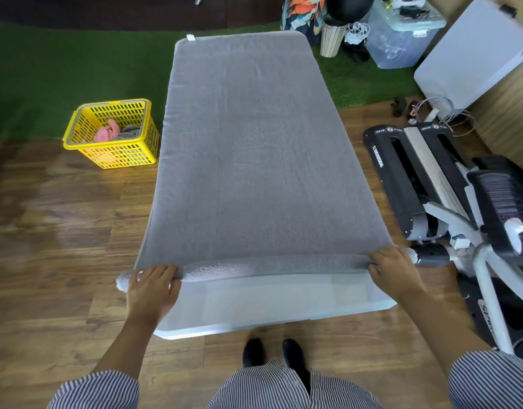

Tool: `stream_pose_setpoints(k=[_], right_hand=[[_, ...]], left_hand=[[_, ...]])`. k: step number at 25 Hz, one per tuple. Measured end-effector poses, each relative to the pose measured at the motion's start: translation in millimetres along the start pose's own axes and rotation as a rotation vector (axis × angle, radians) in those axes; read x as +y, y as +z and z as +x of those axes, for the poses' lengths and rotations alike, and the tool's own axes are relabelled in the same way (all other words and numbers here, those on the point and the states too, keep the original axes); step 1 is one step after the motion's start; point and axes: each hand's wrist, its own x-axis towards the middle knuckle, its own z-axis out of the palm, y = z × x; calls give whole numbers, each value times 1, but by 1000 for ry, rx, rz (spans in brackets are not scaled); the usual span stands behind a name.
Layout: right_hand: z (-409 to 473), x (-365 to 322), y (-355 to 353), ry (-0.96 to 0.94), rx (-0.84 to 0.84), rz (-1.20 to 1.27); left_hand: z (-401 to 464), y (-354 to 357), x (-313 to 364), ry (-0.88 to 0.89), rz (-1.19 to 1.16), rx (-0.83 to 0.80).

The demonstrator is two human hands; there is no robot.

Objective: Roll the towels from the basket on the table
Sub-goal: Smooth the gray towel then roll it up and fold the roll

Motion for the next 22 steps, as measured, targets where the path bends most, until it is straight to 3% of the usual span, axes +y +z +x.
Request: stream_pose_setpoints(k=[3,8,14,18,22], right_hand=[[-3,-1,2,-15,21,-64],[-4,-8,8,-80,233,-21],[-3,-12,14,-100,194,12],[-2,-16,4,-58,178,18],[-8,-9,8,-85,225,4]], left_hand=[[2,1,-2,34,-10,37],[5,9,10,130,-60,136],[6,18,25,165,-79,21],[9,16,25,191,-120,71],[7,23,23,342,-234,104]])
